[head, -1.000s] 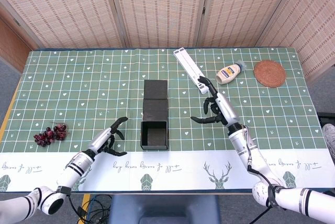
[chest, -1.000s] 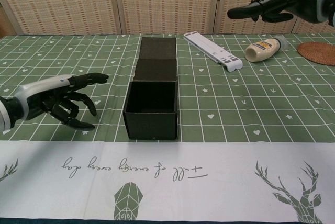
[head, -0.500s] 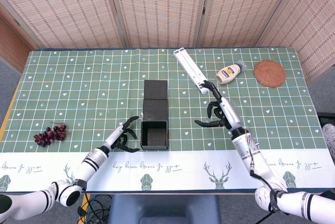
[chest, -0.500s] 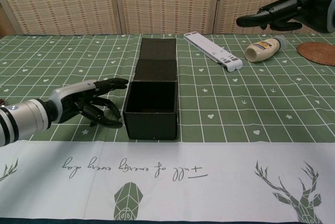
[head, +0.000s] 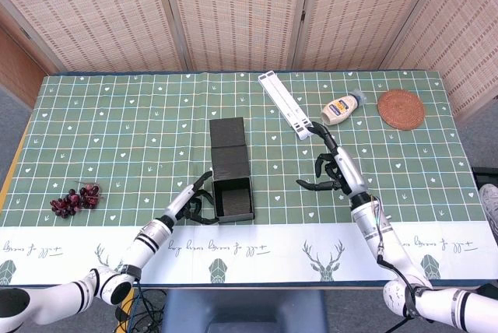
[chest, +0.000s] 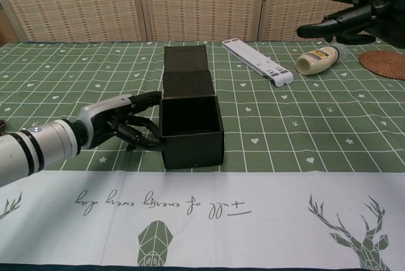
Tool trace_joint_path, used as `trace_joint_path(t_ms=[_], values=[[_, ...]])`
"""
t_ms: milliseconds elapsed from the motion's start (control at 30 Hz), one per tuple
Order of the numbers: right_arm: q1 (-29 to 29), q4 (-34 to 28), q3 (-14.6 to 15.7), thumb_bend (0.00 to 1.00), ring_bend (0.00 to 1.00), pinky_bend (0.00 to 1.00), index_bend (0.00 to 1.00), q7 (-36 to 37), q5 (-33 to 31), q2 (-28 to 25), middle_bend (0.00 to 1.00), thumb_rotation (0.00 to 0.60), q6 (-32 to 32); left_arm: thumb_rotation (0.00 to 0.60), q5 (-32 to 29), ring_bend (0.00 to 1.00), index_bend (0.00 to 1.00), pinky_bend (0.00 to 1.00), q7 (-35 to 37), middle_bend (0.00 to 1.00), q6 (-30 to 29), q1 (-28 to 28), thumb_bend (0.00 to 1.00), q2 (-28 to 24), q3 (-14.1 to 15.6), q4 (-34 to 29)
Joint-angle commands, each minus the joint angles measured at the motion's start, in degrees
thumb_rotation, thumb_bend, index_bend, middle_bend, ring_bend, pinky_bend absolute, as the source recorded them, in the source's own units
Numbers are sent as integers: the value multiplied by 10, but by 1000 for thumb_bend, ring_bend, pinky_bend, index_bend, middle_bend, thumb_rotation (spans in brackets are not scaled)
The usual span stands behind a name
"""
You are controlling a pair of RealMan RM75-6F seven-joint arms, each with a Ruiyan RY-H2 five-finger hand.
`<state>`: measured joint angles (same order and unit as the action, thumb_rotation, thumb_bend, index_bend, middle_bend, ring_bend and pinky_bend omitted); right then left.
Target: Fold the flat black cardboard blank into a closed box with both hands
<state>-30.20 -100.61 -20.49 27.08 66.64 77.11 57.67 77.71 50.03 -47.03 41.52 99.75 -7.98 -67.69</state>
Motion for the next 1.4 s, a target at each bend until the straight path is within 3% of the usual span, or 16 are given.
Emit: trace_joint_path(t_ms=[33, 267, 500, 1000, 1400], values=[[1, 2, 3, 38, 694, 1000, 0, 3, 0, 1, 89, 600, 0, 600, -1, 410, 0, 762, 1, 0, 2, 0, 63, 5, -2, 3], [1, 9, 6, 38, 694, 1000, 0, 8, -4, 3, 91, 600, -3, 600, -2, 471, 0, 762, 5, 0, 2, 0, 63, 27, -8, 15], [1, 15, 7, 38, 694, 1000, 0, 13, -6, 5, 97, 600, -3, 600, -14, 451, 0, 761, -1, 5, -13, -6, 63, 56, -22, 31], [0, 29, 10, 38, 694, 1000, 0, 20, -8, 16, 104, 600, -3, 600, -32, 487, 245, 761, -14, 266, -14, -16, 63, 84, -38, 43], [-2, 38, 13, 40, 694, 1000, 0, 18, -15, 25, 116, 600, -8, 600, -23, 501, 316, 763, 12, 357, -10, -20, 63, 78, -45, 39]])
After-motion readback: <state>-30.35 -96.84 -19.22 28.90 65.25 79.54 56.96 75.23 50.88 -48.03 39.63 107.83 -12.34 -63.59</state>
